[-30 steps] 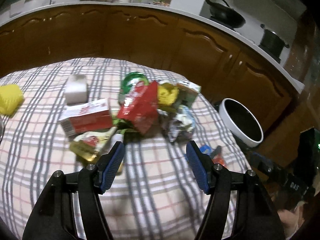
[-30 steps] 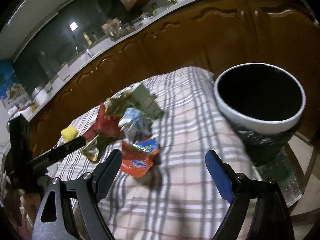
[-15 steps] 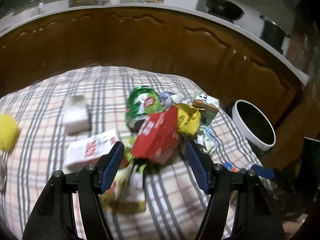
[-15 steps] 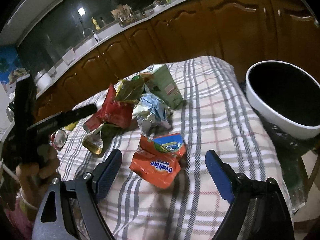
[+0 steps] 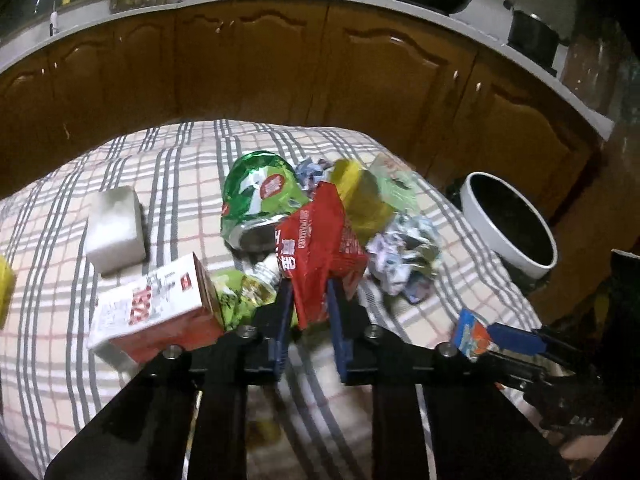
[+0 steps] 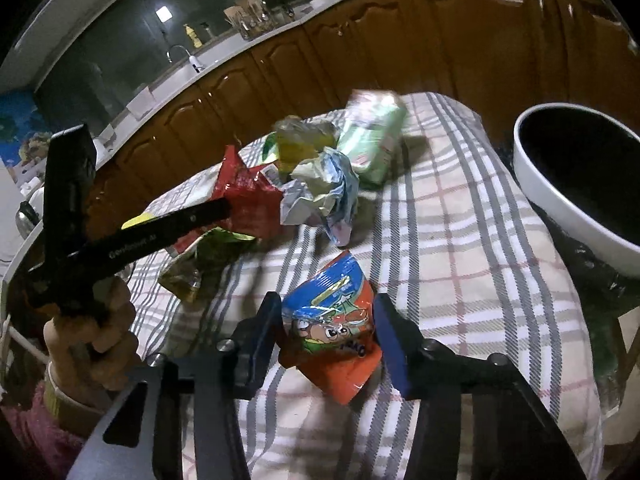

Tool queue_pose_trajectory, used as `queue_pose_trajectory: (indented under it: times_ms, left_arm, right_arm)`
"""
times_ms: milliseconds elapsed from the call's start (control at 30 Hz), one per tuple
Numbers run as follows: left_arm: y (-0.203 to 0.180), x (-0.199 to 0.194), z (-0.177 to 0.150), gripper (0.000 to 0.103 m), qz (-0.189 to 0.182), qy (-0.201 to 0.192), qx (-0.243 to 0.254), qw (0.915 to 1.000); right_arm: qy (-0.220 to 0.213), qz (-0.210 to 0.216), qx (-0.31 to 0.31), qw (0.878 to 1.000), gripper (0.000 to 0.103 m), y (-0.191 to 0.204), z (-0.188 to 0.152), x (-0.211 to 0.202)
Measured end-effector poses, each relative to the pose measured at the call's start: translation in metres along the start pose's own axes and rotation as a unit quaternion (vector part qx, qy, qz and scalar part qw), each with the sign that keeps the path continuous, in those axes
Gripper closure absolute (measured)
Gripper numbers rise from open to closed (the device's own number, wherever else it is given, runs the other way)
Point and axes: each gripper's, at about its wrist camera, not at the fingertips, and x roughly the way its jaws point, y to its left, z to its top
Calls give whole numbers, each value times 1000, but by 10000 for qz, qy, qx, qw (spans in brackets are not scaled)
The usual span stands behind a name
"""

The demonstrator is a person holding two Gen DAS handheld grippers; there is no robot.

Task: Collect trash
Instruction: 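Grasp the red wrapper with the left tool while the right tool grasps the orange Oreo wrapper, then carry both wrappers over the bin and open both tools to release them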

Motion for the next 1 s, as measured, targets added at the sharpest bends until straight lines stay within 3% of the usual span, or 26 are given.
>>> queue_pose_trajectory:
  times_ms: [433, 1000]
  left_arm:
    - [-26, -49, -11, 98, -397, -347, -65, 9986]
    - [-73, -52, -6, 100, -838, -401, 260, 9953]
  right_arm:
    - [-328, 76, 75, 9994, 58, -10, -1, -39]
    - [-731, -192, 307, 9967, 58, -44, 12, -75]
